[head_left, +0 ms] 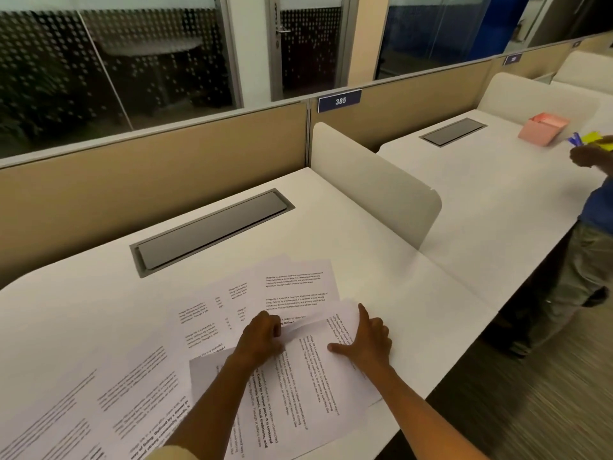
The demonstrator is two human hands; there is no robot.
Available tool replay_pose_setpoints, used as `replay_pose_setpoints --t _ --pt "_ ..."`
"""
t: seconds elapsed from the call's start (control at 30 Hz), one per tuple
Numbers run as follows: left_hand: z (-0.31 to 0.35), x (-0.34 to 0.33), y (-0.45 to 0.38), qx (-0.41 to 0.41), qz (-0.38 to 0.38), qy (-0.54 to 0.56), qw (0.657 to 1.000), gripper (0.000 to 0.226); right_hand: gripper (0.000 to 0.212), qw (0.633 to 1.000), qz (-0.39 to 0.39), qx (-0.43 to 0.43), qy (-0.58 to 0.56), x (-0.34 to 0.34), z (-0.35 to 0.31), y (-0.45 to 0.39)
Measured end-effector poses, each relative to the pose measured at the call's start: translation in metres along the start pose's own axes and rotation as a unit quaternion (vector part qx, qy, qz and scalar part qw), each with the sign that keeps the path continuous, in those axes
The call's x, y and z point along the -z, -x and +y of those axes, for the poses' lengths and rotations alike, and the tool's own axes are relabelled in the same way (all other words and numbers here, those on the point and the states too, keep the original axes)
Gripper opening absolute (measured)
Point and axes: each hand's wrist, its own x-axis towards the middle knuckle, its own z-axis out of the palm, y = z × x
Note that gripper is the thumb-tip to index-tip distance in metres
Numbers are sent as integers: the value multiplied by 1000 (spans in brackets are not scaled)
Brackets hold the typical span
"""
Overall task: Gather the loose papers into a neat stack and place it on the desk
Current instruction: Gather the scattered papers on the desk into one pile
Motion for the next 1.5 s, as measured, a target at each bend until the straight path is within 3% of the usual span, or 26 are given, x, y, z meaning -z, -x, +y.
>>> replay_pose_setpoints --t 0.27,0.33,0.5,0.7,0.83,1.27,1.5 --pt "-5 2 1 50 -37 88 994 46 123 999 -8 29 23 5 -10 -15" --pt "-8 3 0 62 -19 85 994 34 119 999 24 34 7 7 -14 -17" --pt "-18 11 -2 117 62 123 984 21 95 995 86 42 -12 13 -26 -24" --pt "-18 16 -3 192 197 143 951 14 87 998 39 9 -45 8 -39 -30" --pt "-9 17 -5 235 242 148 929 12 85 998 27 -13 -53 1 -48 -29" --pt "5 11 -8 274 232 185 915 19 86 992 -1 -11 -126 -8 -66 -27" --pt "-1 14 -8 285 240 255 892 39 89 982 -15 -23 -188 -7 -71 -31"
